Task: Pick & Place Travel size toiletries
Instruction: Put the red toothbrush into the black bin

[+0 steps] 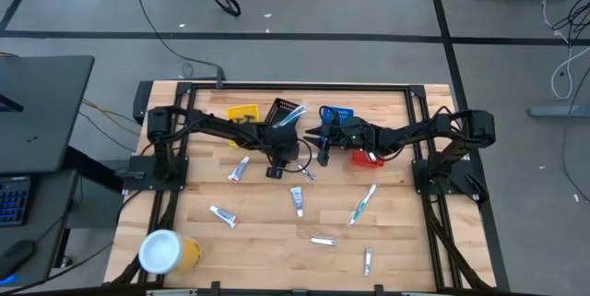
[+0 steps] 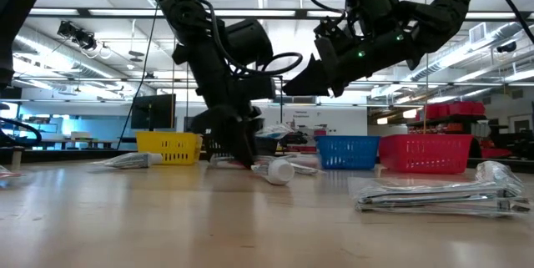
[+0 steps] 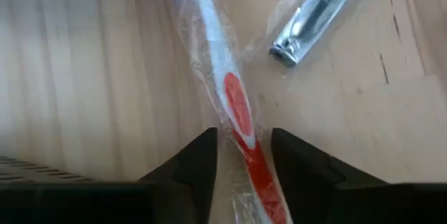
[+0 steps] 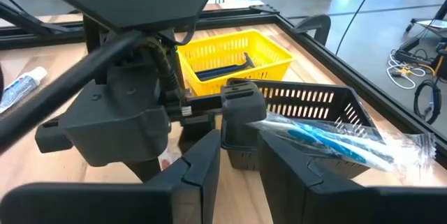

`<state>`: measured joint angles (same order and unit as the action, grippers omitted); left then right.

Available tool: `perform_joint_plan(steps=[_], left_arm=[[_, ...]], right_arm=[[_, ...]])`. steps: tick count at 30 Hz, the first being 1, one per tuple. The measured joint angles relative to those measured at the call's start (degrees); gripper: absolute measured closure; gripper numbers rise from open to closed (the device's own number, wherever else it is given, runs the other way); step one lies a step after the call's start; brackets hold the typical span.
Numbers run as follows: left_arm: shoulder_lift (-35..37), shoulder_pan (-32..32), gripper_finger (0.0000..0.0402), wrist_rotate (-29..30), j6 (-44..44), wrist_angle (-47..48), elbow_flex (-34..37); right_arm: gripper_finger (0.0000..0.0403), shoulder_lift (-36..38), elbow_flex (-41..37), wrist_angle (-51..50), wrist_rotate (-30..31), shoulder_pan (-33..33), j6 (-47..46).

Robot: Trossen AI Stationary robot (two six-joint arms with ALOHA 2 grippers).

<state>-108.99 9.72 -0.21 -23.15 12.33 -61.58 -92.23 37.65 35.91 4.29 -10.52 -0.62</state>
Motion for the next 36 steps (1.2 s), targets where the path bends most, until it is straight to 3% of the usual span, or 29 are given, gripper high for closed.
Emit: perform_joint_plan(steps=[8, 14, 19, 23, 27, 31, 33, 36], left_arm=[[0.12, -0.03, 0.0378, -0.37, 0.64, 0.75, 0.0], [3.49, -1.15, 0.0378, 0.75, 2.14, 1.46, 0.11], [10.9, -1.36, 0.0397, 1.32, 6.56, 3.89, 0.09], [17.56, -1.34, 0.0393, 1.09, 10.94, 11.36, 0.04], [22.93, -1.64, 0.0398, 12.07, 18.29, 18.09, 0.07], [26.26, -0.26, 0.0396, 25.96, 24.61, 17.6, 0.07], [26.43, 0.95, 0.0398, 27.33, 28.19, 15.59, 0.08], [25.96, 2.57, 0.0397, 24.57, 30.42, 6.93, 1.95]], right_arm=[[0.0297, 0.0, 0.0, 0.08, 0.0, 0.0, 0.0], [0.0297, 0.0, 0.0, -0.09, 0.0, 0.0, -0.02], [0.0297, 0.0, 0.0, -1.88, 0.04, 0.0, -0.02], [0.0297, 0.3, 0.0, -5.4, 1.45, 0.02, 0.0], [0.0297, 0.5, 0.0, -8.97, 6.88, 0.0, 0.0], [0.0297, 0.5, 0.0, -13.4, 7.72, -0.03, -0.02], [0.0297, 0.5, -0.02, -14.98, 7.19, -0.02, -0.01], [0.0297, 0.5, -0.02, -15.74, 4.87, -0.02, 0.0]])
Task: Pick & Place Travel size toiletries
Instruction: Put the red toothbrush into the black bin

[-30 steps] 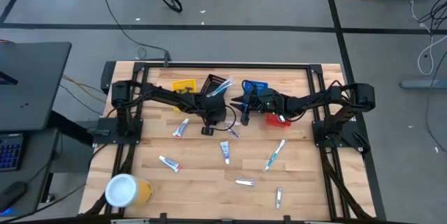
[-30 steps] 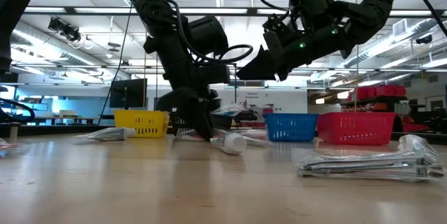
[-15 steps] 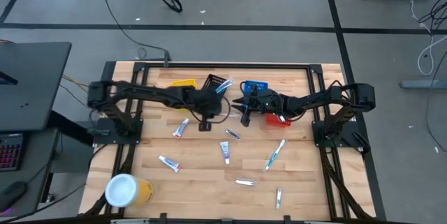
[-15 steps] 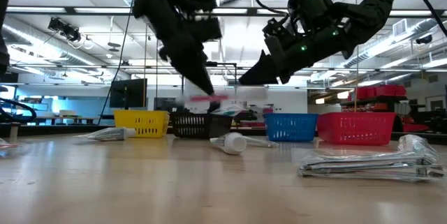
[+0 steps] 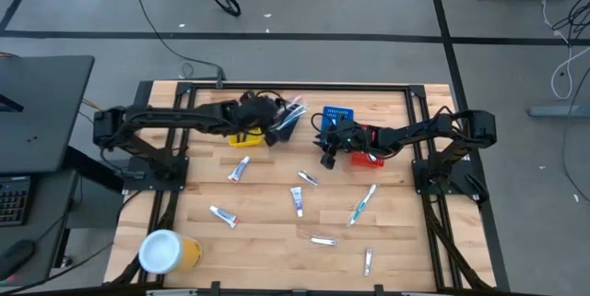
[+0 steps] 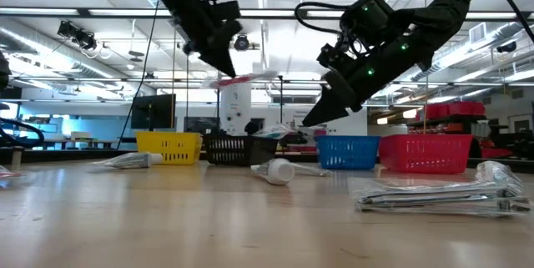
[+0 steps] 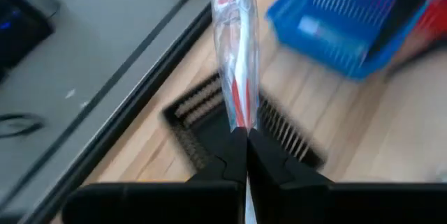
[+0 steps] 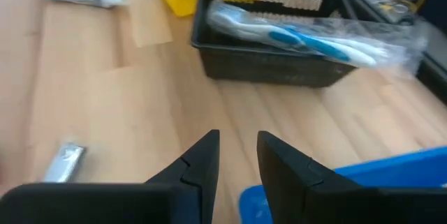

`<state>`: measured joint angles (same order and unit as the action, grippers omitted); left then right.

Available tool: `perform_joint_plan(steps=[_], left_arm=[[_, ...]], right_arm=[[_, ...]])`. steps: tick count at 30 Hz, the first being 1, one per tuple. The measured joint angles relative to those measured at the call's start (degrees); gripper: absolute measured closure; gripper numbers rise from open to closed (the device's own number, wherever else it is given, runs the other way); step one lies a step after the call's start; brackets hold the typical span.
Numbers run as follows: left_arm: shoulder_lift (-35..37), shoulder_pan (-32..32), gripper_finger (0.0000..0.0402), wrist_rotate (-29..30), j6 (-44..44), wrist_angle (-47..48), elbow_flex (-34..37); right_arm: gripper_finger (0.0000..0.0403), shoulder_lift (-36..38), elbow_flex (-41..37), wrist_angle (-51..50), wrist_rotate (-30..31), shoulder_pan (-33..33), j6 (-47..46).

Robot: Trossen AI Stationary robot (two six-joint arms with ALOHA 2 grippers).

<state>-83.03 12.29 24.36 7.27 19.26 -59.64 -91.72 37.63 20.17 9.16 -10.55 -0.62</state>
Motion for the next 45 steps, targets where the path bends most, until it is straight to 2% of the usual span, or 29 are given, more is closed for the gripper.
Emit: perform_joint_plan(steps=[4, 8, 12, 16, 21, 25, 34, 39, 45], left_arm=[[-0.91, 1.87, 0.0398, -5.83, 0.09, -13.5, 5.6], [-1.64, 3.99, 0.0397, -6.12, 4.31, -19.5, 10.27], [-3.75, 5.91, 0.0398, -5.65, 4.15, -27.25, 14.3], [-8.23, 7.53, 0.0397, -9.07, 4.37, -35.64, 15.95], [-12.8, 9.38, 0.0398, -6.85, 4.37, -34.73, 16.06], [-15.01, 10.38, 0.0392, -7.59, 4.35, -35.11, 16.04], [-16.35, 10.43, 0.0361, -8.77, -0.84, -35.39, 15.98], [-16.35, 10.43, 0.0336, -8.92, -1.41, -35.21, 15.98], [-16.32, 10.43, 0.0289, -10.84, 1.32, -34.67, 15.98]], right_arm=[[0.0297, 0.02, 0.0, 0.96, -2.29, 0.0, -0.02], [0.0297, 0.02, 0.02, 1.28, -2.27, 0.0, 0.0], [0.0297, 0.02, 0.02, 1.7, -2.27, 0.0, 0.03], [0.0297, 0.02, 0.02, 2.77, -2.27, 0.0, 0.99], [0.0297, 0.02, 0.02, 4.44, -2.33, 0.0, 1.4], [0.0297, 0.06, 0.02, 4.52, -3.28, -0.07, 1.95], [0.0297, 0.07, 0.02, 4.56, -3.34, -0.04, 2.14], [0.0297, 0.07, 0.02, 5.18, -3.34, -0.04, 2.14], [0.0297, 0.07, 0.02, 7.56, -3.32, -0.04, 1.91]])
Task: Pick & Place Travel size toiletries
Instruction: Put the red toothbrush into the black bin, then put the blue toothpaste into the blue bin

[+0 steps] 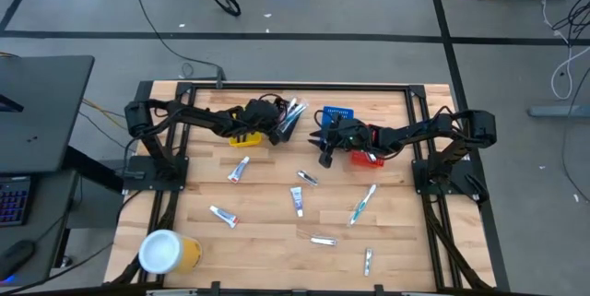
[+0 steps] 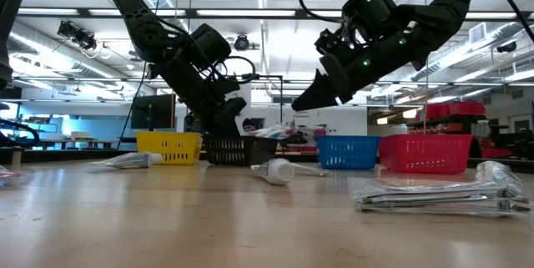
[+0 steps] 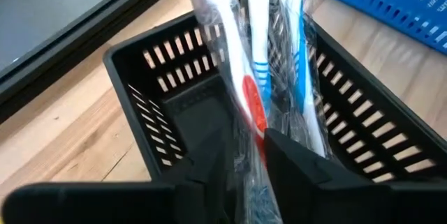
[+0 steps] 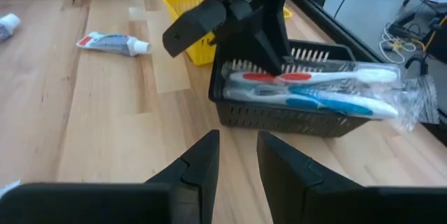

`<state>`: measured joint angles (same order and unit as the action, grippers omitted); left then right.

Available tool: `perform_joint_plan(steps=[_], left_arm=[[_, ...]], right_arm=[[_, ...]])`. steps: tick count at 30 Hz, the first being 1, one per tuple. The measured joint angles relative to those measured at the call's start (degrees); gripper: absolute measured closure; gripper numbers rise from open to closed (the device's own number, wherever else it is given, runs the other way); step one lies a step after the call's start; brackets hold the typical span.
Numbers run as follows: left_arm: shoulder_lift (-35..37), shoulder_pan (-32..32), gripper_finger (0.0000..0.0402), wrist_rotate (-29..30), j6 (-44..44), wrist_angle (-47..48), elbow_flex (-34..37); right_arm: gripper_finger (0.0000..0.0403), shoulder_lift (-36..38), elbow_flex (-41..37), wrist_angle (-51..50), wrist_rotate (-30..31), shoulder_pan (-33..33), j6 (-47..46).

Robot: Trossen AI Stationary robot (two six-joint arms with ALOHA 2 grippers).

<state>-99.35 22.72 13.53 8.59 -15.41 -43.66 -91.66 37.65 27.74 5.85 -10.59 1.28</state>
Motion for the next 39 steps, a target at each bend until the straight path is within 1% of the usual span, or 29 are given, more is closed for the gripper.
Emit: perform_joint_plan(steps=[3, 9, 12, 18, 21, 25, 30, 33, 36, 39], left_arm=[[0.19, 0.0, 0.0265, 0.79, -0.58, 1.24, -0.51], [3.32, -0.93, 0.023, 1.52, -1.55, 9.62, -4.13], [5.55, -2.01, 0.0222, 2.17, -3.59, 12.39, -5.43], [10.21, -4.94, 0.0219, 1.99, -5.43, 12.88, -5.71], [12.51, -6.6, 0.0219, 0.44, -5.63, 14.86, -5.73], [15.37, -8.9, 0.0219, -4.48, -6.19, 21.07, -5.73], [16.9, -12.04, 0.0219, -7.23, 2.13, 31.59, -5.73], [16.92, -14.02, 0.0219, -7.62, 7.3, 39.06, -5.73], [16.92, -15.87, 0.0219, -7.41, 12.95, 46.34, -5.73], [16.92, -17.45, 0.0219, -5.43, 19.1, 51.45, -5.73]], right_arm=[[0.0294, 0.0, 0.0, -0.54, -0.02, 0.0, -1.3], [0.0272, 0.0, 0.0, -1.54, -0.04, 0.0, -3.66], [0.0257, 0.0, 0.0, -1.86, -0.11, 0.19, -3.9], [0.0239, 0.0, 0.0, -1.78, -0.11, 1.32, -3.9], [0.0238, 0.0, 0.0, -1.79, -0.11, 1.64, -4.0], [0.0238, 0.0, 0.0, -1.78, -0.93, 2.1, -4.07], [0.0238, 0.0, 0.0, -1.8, -4.45, 2.12, -5.91], [0.0238, 0.0, 0.0, -1.78, -5.05, 2.13, -6.47], [0.0238, 0.0, 0.0, -1.78, -5.01, 2.12, -7.02], [0.0238, 0.0, 0.0, -1.78, -5.01, 2.12, -7.5]])
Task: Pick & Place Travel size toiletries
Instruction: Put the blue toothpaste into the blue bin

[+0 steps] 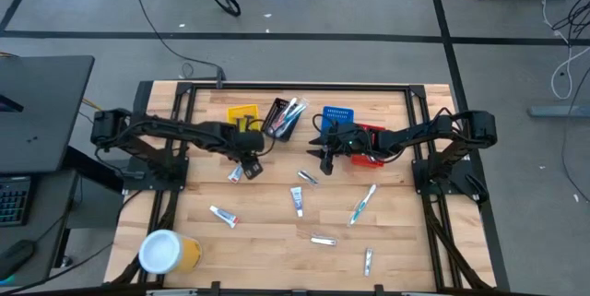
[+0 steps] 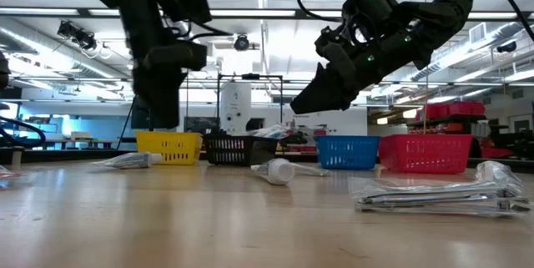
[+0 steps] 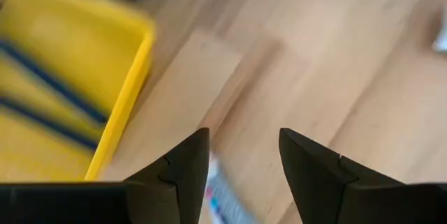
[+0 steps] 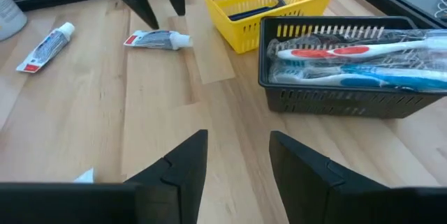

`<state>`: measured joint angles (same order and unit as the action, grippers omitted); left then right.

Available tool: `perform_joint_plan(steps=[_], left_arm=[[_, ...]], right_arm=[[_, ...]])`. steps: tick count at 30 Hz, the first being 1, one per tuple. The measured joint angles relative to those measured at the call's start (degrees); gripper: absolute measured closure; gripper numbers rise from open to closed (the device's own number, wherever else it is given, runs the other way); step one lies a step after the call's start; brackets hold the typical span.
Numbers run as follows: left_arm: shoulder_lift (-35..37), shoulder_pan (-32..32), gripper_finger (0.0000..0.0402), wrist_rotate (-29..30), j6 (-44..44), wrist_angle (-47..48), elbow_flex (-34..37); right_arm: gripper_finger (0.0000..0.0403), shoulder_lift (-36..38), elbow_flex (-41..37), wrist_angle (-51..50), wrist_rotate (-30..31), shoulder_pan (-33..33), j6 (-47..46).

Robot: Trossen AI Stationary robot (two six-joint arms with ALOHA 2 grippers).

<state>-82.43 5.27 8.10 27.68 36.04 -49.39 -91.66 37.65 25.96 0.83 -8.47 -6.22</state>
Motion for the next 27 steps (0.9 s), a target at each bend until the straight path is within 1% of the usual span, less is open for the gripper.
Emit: perform_joint_plan(steps=[4, 10, 12, 15, 18, 20, 24, 27], left_arm=[[0.0, -1.44, 0.0219, 2.97, 5.98, 3.23, 0.0], [0.0, -2.84, 0.0219, 3.26, 7.67, 3.16, 0.0], [-0.01, -3.29, 0.0219, 3.28, 7.01, 2.9, 0.0], [-0.02, -3.75, 0.0219, 3.28, 5.6, 2.9, 0.0], [-0.02, -3.84, 0.0219, 3.23, 4.62, 2.79, 0.0], [-0.02, -3.81, 0.0219, 3.28, 3.66, 2.31, 0.0], [-0.02, -3.81, 0.0219, 3.27, 0.46, 0.84, 0.01], [-0.04, -3.81, 0.0219, 3.26, -0.71, -0.77, 0.02]], right_arm=[[0.0238, 0.0, 0.0, 0.0, 0.01, 0.0, 0.0], [0.0238, 0.0, 0.0, 0.01, -0.04, 0.0, -0.03], [0.0238, 0.0, 0.0, 0.34, -1.36, 0.0, -1.19], [0.0238, 0.0, 0.04, 1.33, -5.11, 0.79, -4.85], [0.0238, -0.04, 1.59, 0.13, -6.89, 4.03, -7.77], [0.0238, -0.04, 3.86, -1.97, -5.25, 7.41, -8.91], [0.0238, -0.6, 9.33, -11.56, -1.43, 15.72, -4.97], [0.0238, -2.25, 14.22, -15.53, -0.15, 20.63, -2.96]])
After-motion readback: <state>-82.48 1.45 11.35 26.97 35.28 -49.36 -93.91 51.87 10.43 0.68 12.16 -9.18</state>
